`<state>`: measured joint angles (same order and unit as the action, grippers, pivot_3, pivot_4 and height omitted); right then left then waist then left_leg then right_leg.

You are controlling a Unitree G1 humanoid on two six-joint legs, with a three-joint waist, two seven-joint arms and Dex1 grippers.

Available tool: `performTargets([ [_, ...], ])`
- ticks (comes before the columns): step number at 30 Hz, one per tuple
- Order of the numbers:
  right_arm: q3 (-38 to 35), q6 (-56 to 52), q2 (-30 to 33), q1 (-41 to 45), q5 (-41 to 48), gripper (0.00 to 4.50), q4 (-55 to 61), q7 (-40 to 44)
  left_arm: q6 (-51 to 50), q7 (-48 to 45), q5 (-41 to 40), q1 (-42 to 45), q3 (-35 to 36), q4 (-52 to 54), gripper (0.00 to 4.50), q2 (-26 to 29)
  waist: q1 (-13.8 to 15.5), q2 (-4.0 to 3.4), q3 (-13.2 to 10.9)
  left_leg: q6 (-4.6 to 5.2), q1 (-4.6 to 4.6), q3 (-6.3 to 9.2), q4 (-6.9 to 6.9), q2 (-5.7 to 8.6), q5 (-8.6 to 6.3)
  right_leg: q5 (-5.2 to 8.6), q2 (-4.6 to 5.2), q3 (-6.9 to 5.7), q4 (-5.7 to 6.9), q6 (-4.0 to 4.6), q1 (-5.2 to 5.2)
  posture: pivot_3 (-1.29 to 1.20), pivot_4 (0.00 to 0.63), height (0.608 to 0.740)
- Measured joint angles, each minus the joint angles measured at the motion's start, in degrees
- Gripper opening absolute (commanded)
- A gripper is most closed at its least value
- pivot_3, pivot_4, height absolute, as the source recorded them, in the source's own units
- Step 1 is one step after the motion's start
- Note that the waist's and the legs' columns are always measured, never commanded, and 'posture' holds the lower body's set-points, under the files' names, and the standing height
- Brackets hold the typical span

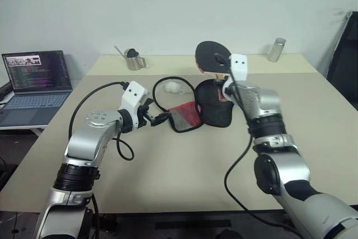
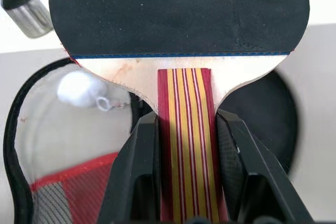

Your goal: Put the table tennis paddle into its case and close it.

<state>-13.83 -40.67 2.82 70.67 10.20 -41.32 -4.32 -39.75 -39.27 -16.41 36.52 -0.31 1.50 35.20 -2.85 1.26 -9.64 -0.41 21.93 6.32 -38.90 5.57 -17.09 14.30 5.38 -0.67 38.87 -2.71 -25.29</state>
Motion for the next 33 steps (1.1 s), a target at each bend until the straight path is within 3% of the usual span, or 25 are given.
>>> performTargets([
  [15, -2.75, 12.72, -5.81, 0.58, 0.32, 1.08, -21.15, -3.82, -3.93, 3.43, -0.15, -4.52, 0.2, 5.67, 4.5, 0.03, -1.99, -0.03, -0.01, -0.01, -0.06, -0.11, 0.04, -0.16, 0.0, -0.03, -0.14, 0.14, 0.09, 0.06, -0.06, 0.0, 0.15, 0.74],
  [33, -2.92, 20.33, -5.19, 3.99, -0.02, 1.08, -29.64, -5.91, -7.91, 5.22, -0.52, -7.2, 2.08, 10.97, 4.5, 0.6, -1.99, -0.04, -0.02, -0.02, -0.07, -0.11, 0.04, -0.17, 0.0, -0.04, -0.17, 0.14, 0.09, 0.07, -0.06, 0.0, 0.15, 0.74],
])
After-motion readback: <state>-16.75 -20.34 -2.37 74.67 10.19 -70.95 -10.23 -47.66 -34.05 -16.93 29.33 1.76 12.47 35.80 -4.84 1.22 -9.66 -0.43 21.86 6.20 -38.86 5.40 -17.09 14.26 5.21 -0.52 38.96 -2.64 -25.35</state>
